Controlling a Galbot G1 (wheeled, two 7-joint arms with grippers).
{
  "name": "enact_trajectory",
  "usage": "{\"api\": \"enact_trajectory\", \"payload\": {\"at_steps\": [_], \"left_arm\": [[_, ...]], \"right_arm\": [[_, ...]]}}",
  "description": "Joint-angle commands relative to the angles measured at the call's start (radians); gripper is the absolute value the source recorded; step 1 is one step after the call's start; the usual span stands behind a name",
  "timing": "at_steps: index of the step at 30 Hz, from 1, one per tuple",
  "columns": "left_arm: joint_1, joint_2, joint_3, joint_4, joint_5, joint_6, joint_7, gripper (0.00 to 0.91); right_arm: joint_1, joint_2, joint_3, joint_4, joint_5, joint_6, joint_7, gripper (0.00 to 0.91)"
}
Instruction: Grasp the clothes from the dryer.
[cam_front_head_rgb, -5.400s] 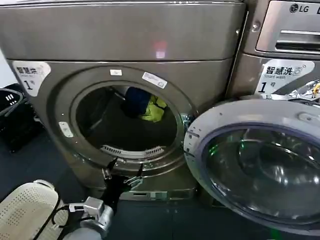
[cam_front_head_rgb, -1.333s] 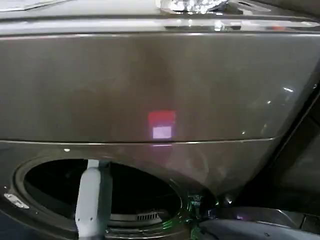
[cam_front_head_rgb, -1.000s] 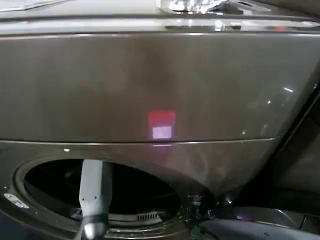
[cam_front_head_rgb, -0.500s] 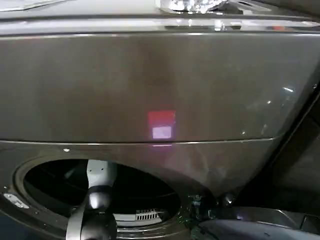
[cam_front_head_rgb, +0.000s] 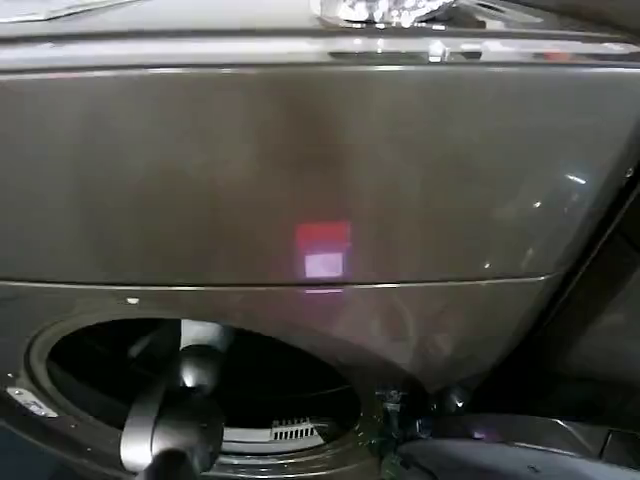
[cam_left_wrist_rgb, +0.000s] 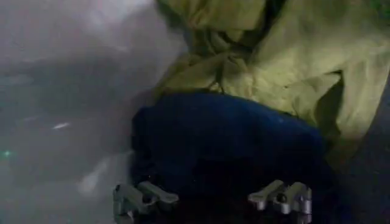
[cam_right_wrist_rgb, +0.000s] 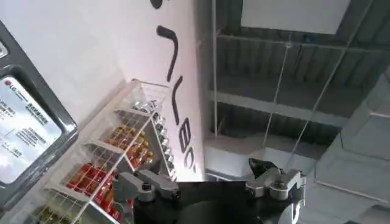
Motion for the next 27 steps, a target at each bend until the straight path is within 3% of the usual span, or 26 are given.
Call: {"api": "enact_trajectory", "payload": {"at_steps": [1,27], "left_arm": [[-0.007,0.013,0.1,0.058,-0.071,0.004,-0.052,0.907],[-0.003,0.104,0.413,0.118,-0.265,0.163,-0.193,0.907]], "right_arm": [[-0.003,-0.002,0.002,-0.001,0.002,0.002,-0.002,0.907],[-0.02,-0.007,0.0,0.007,0.006,0.008,-0.022,0.907]]}}
